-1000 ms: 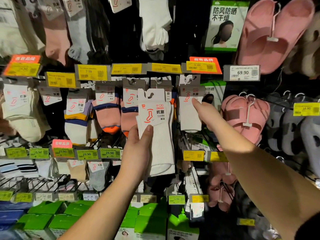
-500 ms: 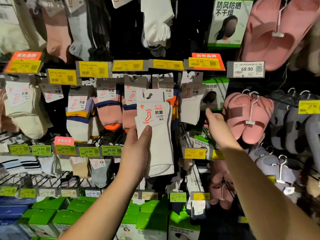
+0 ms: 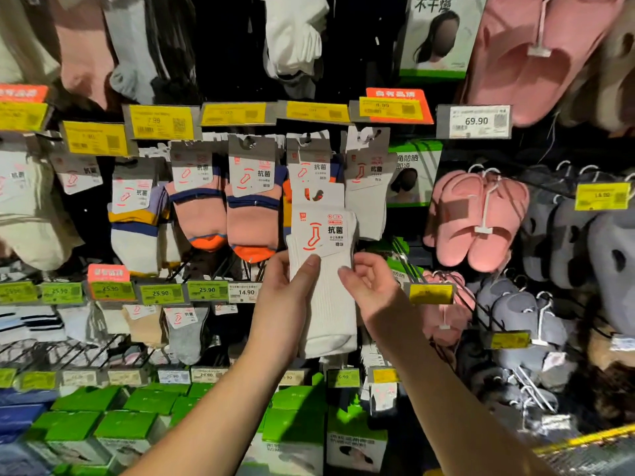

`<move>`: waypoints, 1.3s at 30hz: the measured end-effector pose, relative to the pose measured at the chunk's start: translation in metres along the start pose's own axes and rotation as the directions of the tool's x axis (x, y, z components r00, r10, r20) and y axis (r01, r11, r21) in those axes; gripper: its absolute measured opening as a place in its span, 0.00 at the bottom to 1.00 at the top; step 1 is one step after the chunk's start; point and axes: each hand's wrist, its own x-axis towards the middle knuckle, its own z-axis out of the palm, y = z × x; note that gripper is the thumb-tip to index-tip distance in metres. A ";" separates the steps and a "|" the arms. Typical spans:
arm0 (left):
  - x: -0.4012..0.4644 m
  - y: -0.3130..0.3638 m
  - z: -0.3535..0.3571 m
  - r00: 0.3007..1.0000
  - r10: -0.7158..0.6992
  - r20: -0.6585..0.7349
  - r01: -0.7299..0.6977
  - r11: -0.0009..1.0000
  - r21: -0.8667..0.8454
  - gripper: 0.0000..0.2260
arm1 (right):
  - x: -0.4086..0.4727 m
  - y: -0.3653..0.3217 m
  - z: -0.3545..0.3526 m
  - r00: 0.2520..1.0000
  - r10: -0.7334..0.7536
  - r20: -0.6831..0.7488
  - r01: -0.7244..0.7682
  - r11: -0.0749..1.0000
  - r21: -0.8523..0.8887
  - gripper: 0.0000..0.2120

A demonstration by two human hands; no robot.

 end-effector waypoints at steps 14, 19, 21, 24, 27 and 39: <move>0.007 0.004 0.003 0.993 0.007 0.114 -0.027 0.984 0.174 0.15 | 0.006 -0.003 0.000 1.000 0.008 -0.027 -0.003 0.983 0.181 0.04; 0.005 0.006 0.006 0.993 0.026 0.119 -0.049 0.979 0.196 0.08 | 0.013 -0.003 -0.005 0.999 0.035 -0.003 -0.033 0.967 0.251 0.05; 0.005 0.006 0.008 0.994 0.017 0.110 -0.038 0.982 0.186 0.09 | 0.016 -0.004 -0.008 0.999 0.035 -0.017 -0.029 0.969 0.246 0.06; 0.006 0.007 0.009 0.996 0.032 0.086 -0.044 0.989 0.143 0.13 | 0.016 -0.007 -0.011 1.000 0.000 -0.007 0.002 0.965 0.263 0.07; 0.010 0.009 0.011 0.997 0.050 0.065 -0.060 0.986 0.155 0.15 | 0.017 -0.016 -0.011 0.999 0.003 0.038 -0.013 0.962 0.271 0.11; 0.019 0.027 0.006 0.991 0.134 -0.020 -0.132 0.986 0.098 0.08 | 0.103 -0.049 -0.051 0.993 -0.010 -0.116 0.006 0.999 -0.038 0.12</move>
